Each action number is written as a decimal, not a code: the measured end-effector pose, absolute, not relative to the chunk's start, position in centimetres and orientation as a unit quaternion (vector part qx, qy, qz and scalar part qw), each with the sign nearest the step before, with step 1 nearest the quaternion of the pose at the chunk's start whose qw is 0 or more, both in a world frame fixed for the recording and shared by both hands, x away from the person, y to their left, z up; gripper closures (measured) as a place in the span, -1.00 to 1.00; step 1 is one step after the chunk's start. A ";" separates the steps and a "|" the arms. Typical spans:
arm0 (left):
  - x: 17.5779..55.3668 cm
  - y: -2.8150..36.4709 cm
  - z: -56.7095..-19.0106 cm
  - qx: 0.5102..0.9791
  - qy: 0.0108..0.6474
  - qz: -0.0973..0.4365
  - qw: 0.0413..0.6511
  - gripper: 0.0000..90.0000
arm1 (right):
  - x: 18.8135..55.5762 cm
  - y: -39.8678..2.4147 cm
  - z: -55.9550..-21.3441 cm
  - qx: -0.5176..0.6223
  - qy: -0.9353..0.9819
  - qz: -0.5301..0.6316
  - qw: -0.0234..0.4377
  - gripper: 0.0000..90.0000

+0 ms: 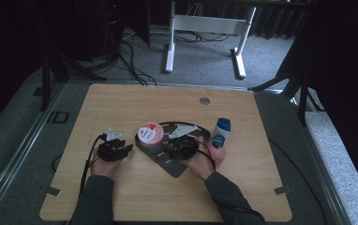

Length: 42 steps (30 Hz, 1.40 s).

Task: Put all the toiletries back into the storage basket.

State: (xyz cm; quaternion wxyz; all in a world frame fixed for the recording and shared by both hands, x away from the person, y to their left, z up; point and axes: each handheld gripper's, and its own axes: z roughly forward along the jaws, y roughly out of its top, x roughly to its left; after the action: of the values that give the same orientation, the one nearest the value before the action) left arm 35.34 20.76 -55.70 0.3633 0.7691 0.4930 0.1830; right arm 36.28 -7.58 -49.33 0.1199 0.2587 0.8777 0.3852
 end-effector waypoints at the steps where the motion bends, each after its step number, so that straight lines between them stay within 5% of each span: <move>1: 35.3 20.7 -55.7 0.769 0.492 0.184 0.363 0.29 | 36.2 -7.7 -49.1 0.256 0.878 0.386 0.121 0.36; 42: 34.7 20.4 -56.2 0.780 0.475 0.202 0.353 0.20 | 35.2 -12.0 -43.8 0.206 0.893 0.370 0.150 0.33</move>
State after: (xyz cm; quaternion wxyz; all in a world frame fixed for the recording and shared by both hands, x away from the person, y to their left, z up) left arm 34.70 20.44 -56.20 0.3532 0.7803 0.4749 0.2021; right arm 35.19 -11.97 -43.76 0.1503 0.2063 0.8932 0.3702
